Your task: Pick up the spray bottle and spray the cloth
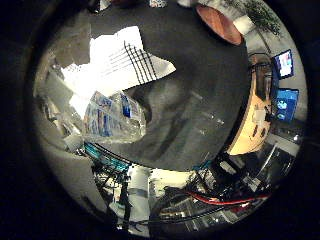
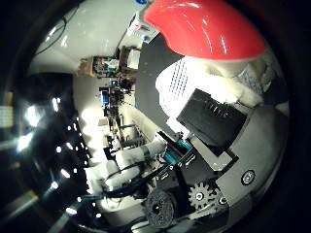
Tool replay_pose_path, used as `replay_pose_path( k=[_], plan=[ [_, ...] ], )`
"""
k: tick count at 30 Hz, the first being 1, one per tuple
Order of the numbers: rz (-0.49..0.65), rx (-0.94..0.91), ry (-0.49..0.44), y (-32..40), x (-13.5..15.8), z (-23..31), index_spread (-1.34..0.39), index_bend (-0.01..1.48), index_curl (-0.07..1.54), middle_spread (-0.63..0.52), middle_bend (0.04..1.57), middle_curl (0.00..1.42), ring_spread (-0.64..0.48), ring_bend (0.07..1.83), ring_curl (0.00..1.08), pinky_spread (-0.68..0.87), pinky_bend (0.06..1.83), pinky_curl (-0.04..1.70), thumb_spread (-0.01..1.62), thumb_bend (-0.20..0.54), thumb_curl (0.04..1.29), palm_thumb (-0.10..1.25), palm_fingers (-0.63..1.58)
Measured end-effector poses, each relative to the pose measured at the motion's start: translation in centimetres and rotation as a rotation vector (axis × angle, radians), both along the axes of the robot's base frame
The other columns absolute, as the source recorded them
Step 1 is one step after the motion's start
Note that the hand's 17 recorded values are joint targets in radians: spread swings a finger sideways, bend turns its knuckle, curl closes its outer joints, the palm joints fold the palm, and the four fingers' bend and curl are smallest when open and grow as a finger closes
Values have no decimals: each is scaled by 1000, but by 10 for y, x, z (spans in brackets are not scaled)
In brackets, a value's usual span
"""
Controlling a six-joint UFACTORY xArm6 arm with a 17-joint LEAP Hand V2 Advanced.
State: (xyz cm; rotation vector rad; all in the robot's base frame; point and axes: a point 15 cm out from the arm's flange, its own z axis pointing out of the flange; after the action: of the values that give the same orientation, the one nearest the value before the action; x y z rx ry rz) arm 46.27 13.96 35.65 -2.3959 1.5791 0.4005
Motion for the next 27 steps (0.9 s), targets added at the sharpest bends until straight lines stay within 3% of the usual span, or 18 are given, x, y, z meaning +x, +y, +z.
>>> replay_pose_path(
  k=[13,19,27],
  plan=[
    [-3,29,-39,-17,-29,103,-260,1147,654,-168,1306,657,-221,1413,550,-308,1275,612,591,-18,1015,1015,1242],
    [-1,33,20,-12,-35,93,-260,1146,655,-168,1309,658,-221,1412,548,-309,1273,614,590,-18,1015,1015,1243],
    [2,49,179,2,-30,46,-260,1146,655,-168,1306,655,-221,1413,547,-309,1272,615,594,-19,1005,1011,1243]
  ],
)
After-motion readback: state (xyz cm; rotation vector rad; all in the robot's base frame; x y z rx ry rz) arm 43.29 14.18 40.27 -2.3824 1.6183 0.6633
